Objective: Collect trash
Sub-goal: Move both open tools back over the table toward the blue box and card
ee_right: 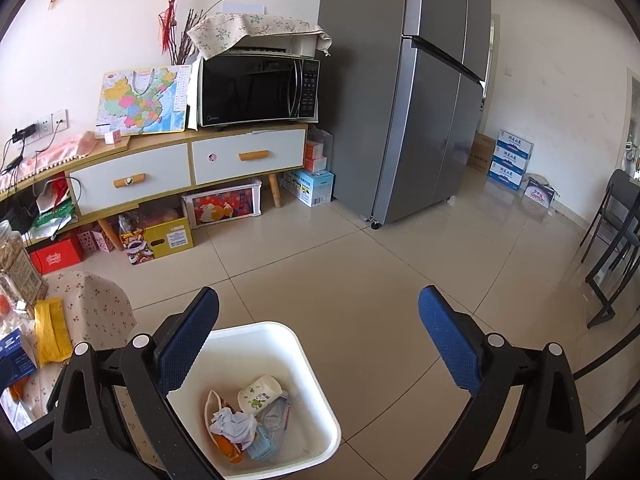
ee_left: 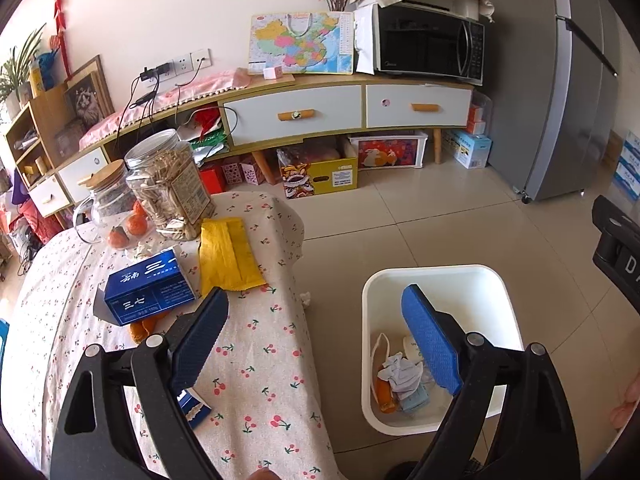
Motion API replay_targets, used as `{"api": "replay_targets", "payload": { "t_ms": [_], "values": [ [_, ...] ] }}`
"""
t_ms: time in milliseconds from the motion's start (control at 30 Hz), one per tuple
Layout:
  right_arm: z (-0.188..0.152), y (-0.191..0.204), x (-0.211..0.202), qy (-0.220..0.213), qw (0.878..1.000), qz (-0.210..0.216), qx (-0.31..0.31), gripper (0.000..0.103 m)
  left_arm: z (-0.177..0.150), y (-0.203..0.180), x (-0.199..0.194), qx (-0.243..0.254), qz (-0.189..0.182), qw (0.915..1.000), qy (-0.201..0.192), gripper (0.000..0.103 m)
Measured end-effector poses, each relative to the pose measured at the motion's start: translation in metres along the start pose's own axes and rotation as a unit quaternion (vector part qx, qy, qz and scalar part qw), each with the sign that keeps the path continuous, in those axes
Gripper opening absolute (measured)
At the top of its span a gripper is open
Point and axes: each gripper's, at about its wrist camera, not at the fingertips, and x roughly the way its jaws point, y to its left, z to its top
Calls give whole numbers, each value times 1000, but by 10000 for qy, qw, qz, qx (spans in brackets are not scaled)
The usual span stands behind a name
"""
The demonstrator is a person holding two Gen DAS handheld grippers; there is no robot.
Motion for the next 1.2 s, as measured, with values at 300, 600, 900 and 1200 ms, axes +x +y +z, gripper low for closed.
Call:
{"api": "replay_targets", "payload": {
  "t_ms": [300, 600, 900, 1200],
  "values": [
    [-12, 47, -18, -160, 9969, 333, -696, 96, -10, 48, 0, -337, 396, 9986, 76, 88],
    [-23, 88, -32, -156, 9894, 835, -1174, 96, -21, 93, -1, -599, 736, 9954, 145, 89],
    [-39, 136, -51, -216, 9774, 1269, -1676, 96, -37, 139, -1, -771, 1023, 9915, 232, 89],
    [-58, 185, -62, -83, 9638, 1589, -2138, 96, -53, 193, 5, -960, 1235, 9869, 397, 89]
  ]
}}
